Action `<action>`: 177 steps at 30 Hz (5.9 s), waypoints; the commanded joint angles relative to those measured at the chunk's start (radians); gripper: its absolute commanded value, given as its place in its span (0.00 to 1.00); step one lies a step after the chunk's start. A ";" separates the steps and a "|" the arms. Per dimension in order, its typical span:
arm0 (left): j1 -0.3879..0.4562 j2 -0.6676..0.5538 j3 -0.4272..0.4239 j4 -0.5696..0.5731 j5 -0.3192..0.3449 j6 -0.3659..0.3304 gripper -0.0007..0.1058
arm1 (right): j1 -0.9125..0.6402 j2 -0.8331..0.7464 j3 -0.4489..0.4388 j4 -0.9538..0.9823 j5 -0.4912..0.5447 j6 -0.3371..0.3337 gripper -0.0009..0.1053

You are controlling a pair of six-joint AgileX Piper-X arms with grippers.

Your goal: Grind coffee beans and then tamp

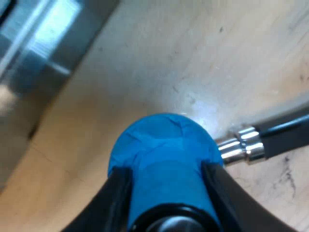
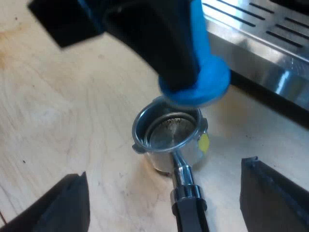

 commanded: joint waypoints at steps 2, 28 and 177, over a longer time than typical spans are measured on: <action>-0.003 -0.042 -0.020 0.026 -0.047 -0.011 0.01 | 0.002 -0.009 -0.001 -0.012 -0.003 -0.011 0.63; 0.178 -0.297 -0.020 0.203 -0.044 -0.059 0.01 | 0.002 -0.009 -0.001 -0.129 -0.003 -0.065 0.63; 0.392 -0.815 -0.005 0.128 0.013 -0.062 0.93 | -0.221 -0.025 -0.667 0.839 -0.253 0.073 0.63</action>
